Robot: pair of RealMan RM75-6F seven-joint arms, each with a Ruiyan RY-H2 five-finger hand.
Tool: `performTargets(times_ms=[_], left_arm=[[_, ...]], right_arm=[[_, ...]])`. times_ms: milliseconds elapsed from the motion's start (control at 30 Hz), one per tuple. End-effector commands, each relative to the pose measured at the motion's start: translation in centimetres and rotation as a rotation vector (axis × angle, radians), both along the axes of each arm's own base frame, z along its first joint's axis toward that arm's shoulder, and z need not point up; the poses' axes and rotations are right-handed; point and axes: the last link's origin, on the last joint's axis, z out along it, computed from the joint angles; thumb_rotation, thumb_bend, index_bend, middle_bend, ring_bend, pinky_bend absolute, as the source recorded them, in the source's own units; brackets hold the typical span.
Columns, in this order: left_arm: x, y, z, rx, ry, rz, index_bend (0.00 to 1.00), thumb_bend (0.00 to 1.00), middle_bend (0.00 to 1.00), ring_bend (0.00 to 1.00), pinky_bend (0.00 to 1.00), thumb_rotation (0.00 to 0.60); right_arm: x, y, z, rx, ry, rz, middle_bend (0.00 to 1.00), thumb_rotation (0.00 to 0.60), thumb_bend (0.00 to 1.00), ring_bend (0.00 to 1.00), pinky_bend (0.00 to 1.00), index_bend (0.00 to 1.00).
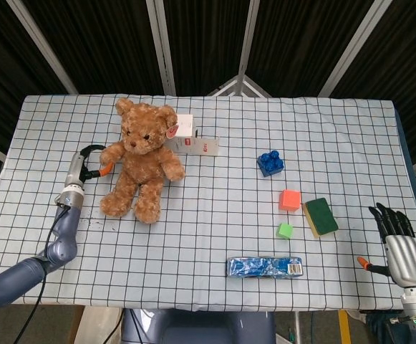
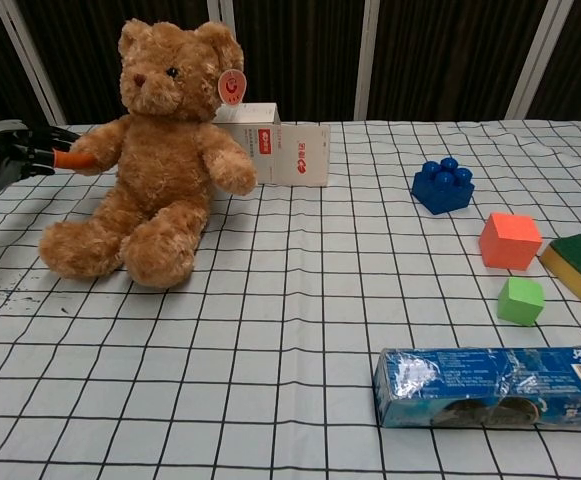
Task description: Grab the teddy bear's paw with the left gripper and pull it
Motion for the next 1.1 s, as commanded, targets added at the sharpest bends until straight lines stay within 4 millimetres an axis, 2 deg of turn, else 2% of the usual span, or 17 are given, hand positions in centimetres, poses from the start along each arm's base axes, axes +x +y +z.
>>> performTargets(times_ms=[33, 233, 567, 967, 1100], left_arm=[[0.1, 0.1, -0.1, 0.001, -0.007, -0.003, 0.27, 0.42, 0.15, 0.00, 0.00, 0.600], [0.3, 0.0, -0.4, 0.001, -0.010, -0.020, 0.24, 0.42, 0.13, 0.00, 0.00, 0.600], [0.7, 0.0, -1.4, -0.006, 0.006, -0.039, 0.35, 0.42, 0.19, 0.00, 0.00, 0.600], [0.8, 0.1, -1.7, 0.044, 0.013, -0.031, 0.44, 0.60, 0.30, 0.00, 0.00, 0.600], [1.1, 0.3, -1.6, 0.069, 0.004, -0.027, 0.46, 0.61, 0.31, 0.00, 0.00, 0.600]], right_arm=[[0.0, 0.0, 0.0, 0.000, 0.000, 0.000, 0.00, 0.600, 0.11, 0.00, 0.00, 0.02], [0.0, 0.0, -0.1, 0.005, -0.001, -0.004, 0.00, 0.600, 0.11, 0.00, 0.00, 0.02], [-0.1, 0.0, -0.1, 0.020, -0.011, -0.012, 0.00, 0.600, 0.11, 0.00, 0.00, 0.02], [-0.1, 0.1, 0.1, 0.015, -0.012, -0.008, 0.00, 0.600, 0.11, 0.00, 0.00, 0.02], [-0.1, 0.0, 0.0, 0.015, -0.012, -0.007, 0.00, 0.600, 0.11, 0.00, 0.00, 0.02]])
